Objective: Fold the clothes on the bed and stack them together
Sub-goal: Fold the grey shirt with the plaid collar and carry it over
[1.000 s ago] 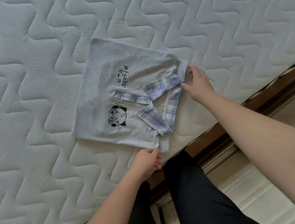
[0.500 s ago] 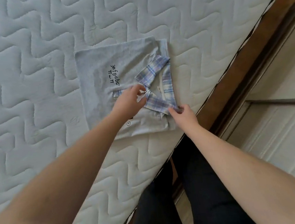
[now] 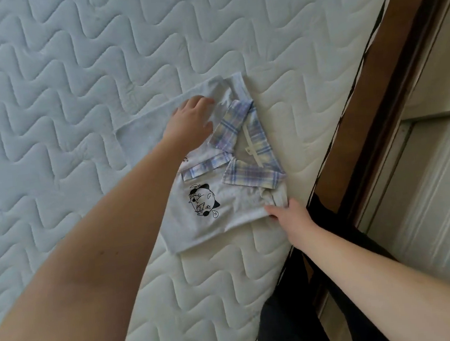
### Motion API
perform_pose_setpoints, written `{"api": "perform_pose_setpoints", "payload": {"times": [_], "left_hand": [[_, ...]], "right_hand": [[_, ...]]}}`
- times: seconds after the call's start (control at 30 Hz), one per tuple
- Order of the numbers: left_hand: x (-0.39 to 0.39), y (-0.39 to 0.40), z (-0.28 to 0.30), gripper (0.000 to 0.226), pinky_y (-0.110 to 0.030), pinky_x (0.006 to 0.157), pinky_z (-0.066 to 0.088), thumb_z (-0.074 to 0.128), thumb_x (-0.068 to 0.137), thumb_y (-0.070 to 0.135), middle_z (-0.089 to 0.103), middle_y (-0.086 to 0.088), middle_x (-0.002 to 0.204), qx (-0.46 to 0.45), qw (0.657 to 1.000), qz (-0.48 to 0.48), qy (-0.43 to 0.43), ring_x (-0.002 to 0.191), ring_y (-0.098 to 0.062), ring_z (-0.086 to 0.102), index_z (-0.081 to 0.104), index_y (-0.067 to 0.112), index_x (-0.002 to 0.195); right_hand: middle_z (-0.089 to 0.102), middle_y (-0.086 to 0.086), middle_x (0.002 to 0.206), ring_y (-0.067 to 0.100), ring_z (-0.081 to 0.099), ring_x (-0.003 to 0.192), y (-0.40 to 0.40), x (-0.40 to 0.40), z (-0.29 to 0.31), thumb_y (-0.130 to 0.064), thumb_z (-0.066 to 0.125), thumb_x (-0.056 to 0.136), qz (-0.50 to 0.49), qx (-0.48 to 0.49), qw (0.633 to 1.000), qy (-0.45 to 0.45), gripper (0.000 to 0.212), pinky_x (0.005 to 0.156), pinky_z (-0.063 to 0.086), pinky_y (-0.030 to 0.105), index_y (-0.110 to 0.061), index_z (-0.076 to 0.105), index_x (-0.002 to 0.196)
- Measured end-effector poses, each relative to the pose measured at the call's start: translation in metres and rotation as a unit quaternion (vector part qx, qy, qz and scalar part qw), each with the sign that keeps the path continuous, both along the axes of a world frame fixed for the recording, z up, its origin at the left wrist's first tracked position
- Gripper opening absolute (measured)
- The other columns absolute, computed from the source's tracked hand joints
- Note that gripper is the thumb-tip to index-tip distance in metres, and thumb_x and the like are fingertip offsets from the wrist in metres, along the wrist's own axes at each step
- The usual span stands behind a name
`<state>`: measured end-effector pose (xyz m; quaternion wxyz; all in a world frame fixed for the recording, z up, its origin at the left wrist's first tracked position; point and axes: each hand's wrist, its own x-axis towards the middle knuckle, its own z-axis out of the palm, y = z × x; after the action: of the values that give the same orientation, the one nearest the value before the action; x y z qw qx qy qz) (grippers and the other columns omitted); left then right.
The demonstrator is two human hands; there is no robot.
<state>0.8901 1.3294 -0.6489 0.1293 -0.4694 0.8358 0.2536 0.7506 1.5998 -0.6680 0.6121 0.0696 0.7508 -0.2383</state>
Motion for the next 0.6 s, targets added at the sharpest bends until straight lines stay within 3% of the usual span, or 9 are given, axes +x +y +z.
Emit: {"api": "perform_pose_setpoints", "payload": {"times": [0.1, 0.17, 0.33, 0.47, 0.53, 0.6], "left_hand": [[-0.003, -0.015, -0.007, 0.056, -0.043, 0.114, 0.024, 0.057, 0.092, 0.029, 0.036, -0.005, 0.153, -0.014, 1.0, 0.026, -0.008, 0.14, -0.029, 0.033, 0.039, 0.022, 0.145], [-0.008, -0.022, -0.012, 0.062, -0.043, 0.116, 0.02, 0.058, 0.092, 0.033, 0.031, -0.006, 0.156, -0.006, 0.999, 0.048, -0.021, 0.143, -0.029, 0.028, 0.035, 0.023, 0.148], [-0.029, -0.042, -0.02, 0.07, -0.044, 0.112, 0.028, 0.059, 0.091, 0.041, 0.036, -0.011, 0.151, 0.028, 0.99, 0.125, -0.051, 0.137, -0.034, 0.037, 0.03, 0.016, 0.15], [-0.032, -0.068, -0.023, 0.057, -0.04, 0.091, 0.046, 0.07, 0.086, 0.042, 0.056, -0.012, 0.13, 0.055, 0.985, 0.156, -0.051, 0.116, -0.031, 0.054, 0.052, 0.015, 0.133], [-0.031, -0.077, -0.022, 0.046, -0.036, 0.074, 0.044, 0.073, 0.084, 0.041, 0.062, -0.011, 0.114, 0.082, 0.984, 0.149, -0.056, 0.099, -0.028, 0.059, 0.062, 0.013, 0.119], [-0.031, -0.081, -0.022, 0.04, -0.034, 0.073, 0.04, 0.071, 0.085, 0.042, 0.063, -0.013, 0.109, 0.074, 0.988, 0.112, -0.078, 0.097, -0.029, 0.057, 0.067, 0.013, 0.112]], "right_hand": [[0.066, 0.007, 0.112, 0.018, 0.063, 0.099, 0.001, 0.01, 0.003, -0.004, 0.07, 0.087, -0.243, 0.002, 0.962, -0.126, 0.023, 0.1, 0.048, 0.032, -0.012, 0.061, 0.106], [0.068, 0.002, 0.11, 0.014, 0.061, 0.104, 0.005, 0.016, 0.002, -0.006, 0.068, 0.088, -0.309, -0.019, 0.936, -0.171, 0.023, 0.104, 0.043, 0.03, -0.017, 0.061, 0.108], [0.058, -0.005, 0.116, 0.013, 0.049, 0.118, 0.02, 0.025, 0.003, -0.016, 0.056, 0.098, -0.221, -0.047, 0.949, -0.222, 0.018, 0.113, 0.033, 0.033, -0.028, 0.055, 0.11], [0.065, -0.004, 0.111, 0.01, 0.061, 0.101, 0.013, 0.028, 0.001, -0.022, 0.063, 0.094, -0.247, -0.035, 0.95, -0.19, 0.017, 0.094, 0.045, 0.027, -0.025, 0.059, 0.109], [0.067, 0.004, 0.111, 0.013, 0.064, 0.097, 0.003, 0.032, -0.002, -0.018, 0.064, 0.094, -0.269, -0.001, 0.95, -0.16, 0.014, 0.084, 0.049, 0.026, -0.016, 0.06, 0.107], [0.065, 0.008, 0.102, 0.017, 0.064, 0.089, -0.01, 0.033, -0.003, -0.017, 0.067, 0.092, -0.28, 0.052, 0.951, -0.119, 0.013, 0.082, 0.051, 0.029, -0.01, 0.057, 0.098]]}}
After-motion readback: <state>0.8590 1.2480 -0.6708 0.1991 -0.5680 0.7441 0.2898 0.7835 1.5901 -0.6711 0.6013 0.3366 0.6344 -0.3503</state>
